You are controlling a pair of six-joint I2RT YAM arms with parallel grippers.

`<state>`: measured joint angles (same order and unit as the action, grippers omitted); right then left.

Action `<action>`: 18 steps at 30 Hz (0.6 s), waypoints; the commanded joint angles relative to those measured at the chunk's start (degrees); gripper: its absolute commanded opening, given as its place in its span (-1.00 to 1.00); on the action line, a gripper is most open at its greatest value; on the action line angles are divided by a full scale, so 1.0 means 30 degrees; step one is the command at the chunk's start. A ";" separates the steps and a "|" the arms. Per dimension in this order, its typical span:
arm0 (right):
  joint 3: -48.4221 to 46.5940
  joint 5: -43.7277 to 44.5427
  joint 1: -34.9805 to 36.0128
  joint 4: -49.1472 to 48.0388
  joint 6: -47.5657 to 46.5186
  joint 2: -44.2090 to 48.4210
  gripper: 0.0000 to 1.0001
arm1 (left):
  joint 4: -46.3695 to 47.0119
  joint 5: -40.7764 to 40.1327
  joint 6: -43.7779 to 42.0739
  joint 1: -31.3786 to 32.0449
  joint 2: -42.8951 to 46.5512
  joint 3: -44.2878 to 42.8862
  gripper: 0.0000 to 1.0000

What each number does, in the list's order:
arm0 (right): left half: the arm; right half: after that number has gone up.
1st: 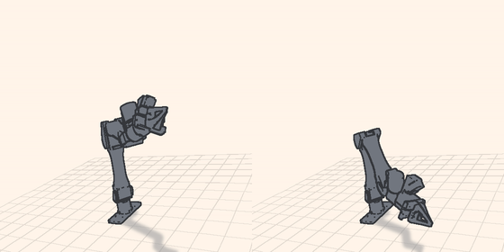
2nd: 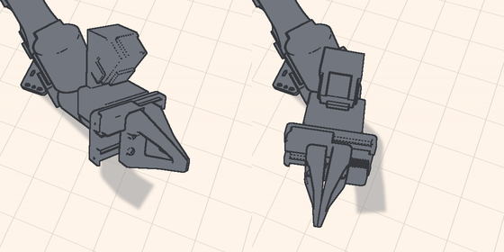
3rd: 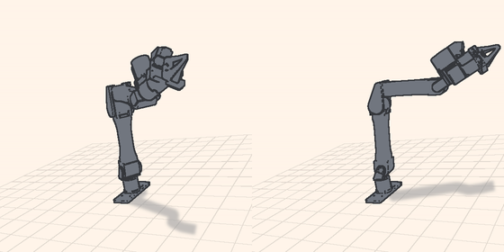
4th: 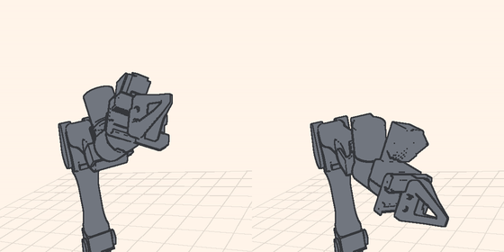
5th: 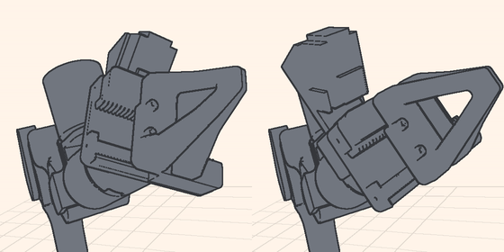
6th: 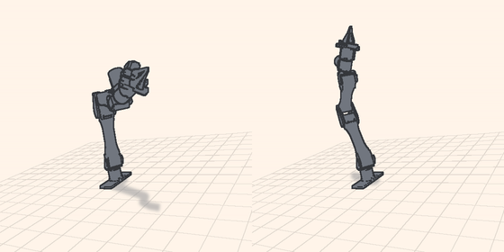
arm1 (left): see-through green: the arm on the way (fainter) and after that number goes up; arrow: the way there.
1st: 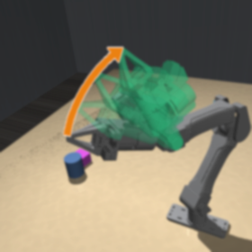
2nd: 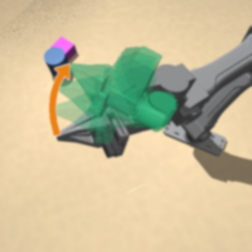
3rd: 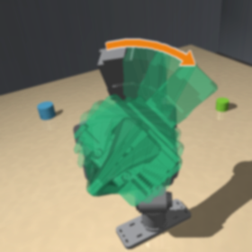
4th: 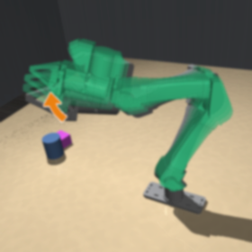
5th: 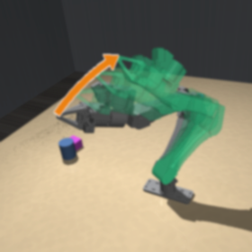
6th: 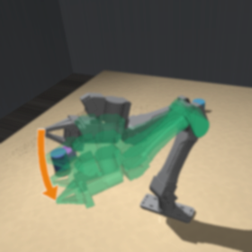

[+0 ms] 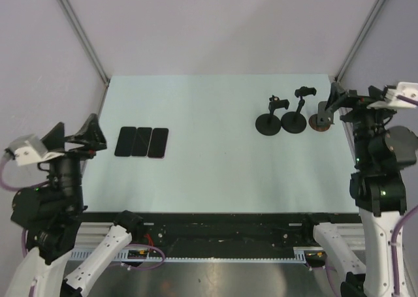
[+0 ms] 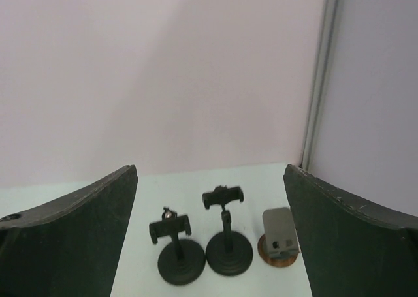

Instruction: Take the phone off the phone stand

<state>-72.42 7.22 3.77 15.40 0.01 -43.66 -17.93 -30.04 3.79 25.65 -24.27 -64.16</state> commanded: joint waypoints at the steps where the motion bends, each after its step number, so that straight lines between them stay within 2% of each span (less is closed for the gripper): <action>1: 0.0497 0.1868 -0.0056 -0.1322 0.0085 0.1455 0.99 | 0.1170 -0.3343 -0.1931 0.0064 0.1289 -0.0732 1.00; 7: 0.1318 0.2163 -0.0056 -0.1910 0.0172 0.2482 0.99 | 0.3954 -0.3522 -0.3721 0.0064 0.2699 -0.0381 1.00; 13: 0.2050 0.1987 -0.0056 -0.2583 0.0991 0.2541 0.99 | 0.4630 -0.1679 -0.4633 0.0035 0.3812 0.0292 1.00; 18: 0.2139 0.1870 -0.0056 -0.2906 0.1197 0.2395 1.00 | 0.4718 -0.1733 -0.4546 0.0064 0.4253 0.0879 1.00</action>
<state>-65.84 12.62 3.73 10.70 2.04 -36.36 -5.45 -36.95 -6.55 25.65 -12.01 -62.67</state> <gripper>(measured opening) 0.994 0.996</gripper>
